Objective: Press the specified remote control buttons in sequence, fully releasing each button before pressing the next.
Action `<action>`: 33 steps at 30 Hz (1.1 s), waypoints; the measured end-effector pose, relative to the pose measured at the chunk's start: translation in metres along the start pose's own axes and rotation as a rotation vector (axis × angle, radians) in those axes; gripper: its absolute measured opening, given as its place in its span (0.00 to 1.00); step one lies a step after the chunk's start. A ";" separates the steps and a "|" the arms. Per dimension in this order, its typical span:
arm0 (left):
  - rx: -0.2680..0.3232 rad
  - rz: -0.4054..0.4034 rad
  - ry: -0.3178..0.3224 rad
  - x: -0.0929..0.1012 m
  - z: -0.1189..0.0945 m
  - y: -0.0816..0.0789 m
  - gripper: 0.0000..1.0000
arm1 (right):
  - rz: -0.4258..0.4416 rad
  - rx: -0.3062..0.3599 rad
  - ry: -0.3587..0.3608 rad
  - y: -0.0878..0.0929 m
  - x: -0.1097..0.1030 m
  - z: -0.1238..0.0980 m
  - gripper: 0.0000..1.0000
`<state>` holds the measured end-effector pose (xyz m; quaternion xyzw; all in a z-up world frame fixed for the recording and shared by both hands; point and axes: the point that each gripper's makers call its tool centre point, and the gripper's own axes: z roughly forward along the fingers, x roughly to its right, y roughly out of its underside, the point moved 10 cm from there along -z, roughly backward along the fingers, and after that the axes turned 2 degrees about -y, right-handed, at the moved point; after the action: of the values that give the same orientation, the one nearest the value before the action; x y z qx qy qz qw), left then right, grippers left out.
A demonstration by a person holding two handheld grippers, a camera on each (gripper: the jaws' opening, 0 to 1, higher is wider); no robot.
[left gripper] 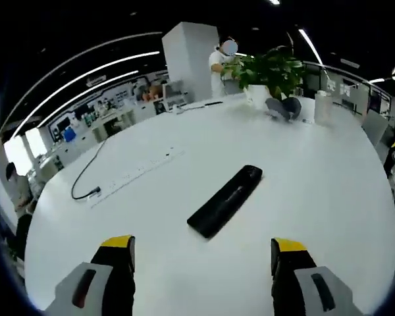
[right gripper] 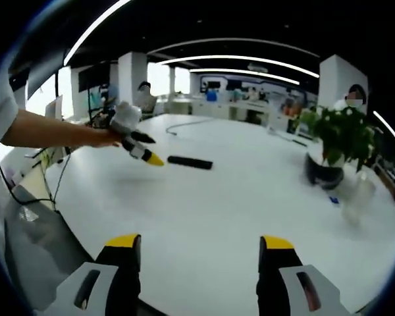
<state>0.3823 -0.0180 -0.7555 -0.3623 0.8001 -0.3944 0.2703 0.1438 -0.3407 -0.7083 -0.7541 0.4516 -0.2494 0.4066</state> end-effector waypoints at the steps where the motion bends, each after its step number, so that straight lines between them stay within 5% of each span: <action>1: 0.038 -0.034 -0.013 0.002 -0.011 -0.001 0.91 | -0.003 0.004 0.005 0.000 0.001 0.000 0.73; 13: 0.184 -0.139 -0.106 0.039 -0.103 -0.006 1.00 | -0.042 0.075 0.078 -0.004 0.004 -0.005 0.90; 21: 0.232 -0.212 -0.245 0.078 -0.175 0.024 1.00 | -0.042 0.092 0.080 -0.006 0.005 -0.006 0.90; 30: 0.244 -0.297 -0.330 0.107 -0.212 0.043 1.00 | -0.048 0.110 0.094 -0.007 0.005 -0.007 0.90; 33: 0.218 -0.264 -0.355 0.113 -0.216 0.047 1.00 | -0.051 0.106 0.097 -0.007 0.004 -0.007 0.90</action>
<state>0.1430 0.0062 -0.6943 -0.4960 0.6383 -0.4405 0.3904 0.1443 -0.3454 -0.6988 -0.7299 0.4375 -0.3196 0.4168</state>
